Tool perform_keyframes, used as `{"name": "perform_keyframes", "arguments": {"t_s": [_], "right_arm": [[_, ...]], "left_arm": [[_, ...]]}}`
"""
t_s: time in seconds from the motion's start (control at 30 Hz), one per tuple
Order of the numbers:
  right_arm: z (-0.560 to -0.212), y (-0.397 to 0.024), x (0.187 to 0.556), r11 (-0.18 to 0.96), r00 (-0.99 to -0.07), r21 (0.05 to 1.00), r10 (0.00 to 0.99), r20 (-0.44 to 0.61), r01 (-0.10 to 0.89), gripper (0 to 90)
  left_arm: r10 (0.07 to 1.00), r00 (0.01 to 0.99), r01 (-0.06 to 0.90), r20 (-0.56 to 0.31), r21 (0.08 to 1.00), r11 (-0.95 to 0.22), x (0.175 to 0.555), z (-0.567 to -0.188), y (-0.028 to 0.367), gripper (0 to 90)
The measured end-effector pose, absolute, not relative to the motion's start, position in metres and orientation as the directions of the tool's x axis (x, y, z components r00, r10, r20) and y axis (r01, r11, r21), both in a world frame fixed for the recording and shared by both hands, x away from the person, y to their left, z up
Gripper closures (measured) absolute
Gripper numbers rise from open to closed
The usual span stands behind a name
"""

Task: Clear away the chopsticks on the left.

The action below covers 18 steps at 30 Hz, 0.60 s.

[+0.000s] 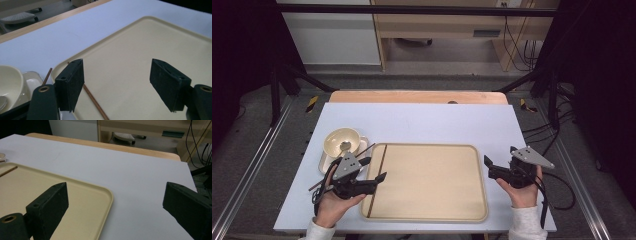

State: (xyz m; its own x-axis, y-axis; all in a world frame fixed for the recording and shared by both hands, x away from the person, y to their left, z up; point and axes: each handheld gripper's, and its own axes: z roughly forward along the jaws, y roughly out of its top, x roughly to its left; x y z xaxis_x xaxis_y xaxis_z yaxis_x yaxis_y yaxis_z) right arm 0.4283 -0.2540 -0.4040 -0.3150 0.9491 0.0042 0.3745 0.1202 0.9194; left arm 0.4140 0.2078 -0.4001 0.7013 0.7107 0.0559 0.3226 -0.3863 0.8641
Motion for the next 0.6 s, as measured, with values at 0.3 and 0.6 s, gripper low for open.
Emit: {"name": "perform_keyframes", "arguments": {"t_s": [0.3,0.6], "right_arm": [[-0.406,-0.251,0.429,0.129,-0.319,0.915,0.948,0.0,0.383,6.8],[-0.407,-0.25,0.429,0.13,-0.321,0.912,0.947,0.001,0.388,6.8]], "left_arm": [[0.729,0.681,0.348,0.065,0.847,-0.401,0.409,-0.415,0.237,27.7],[0.751,0.656,0.381,0.078,0.824,-0.419,0.407,-0.429,0.262,31.6]]}}
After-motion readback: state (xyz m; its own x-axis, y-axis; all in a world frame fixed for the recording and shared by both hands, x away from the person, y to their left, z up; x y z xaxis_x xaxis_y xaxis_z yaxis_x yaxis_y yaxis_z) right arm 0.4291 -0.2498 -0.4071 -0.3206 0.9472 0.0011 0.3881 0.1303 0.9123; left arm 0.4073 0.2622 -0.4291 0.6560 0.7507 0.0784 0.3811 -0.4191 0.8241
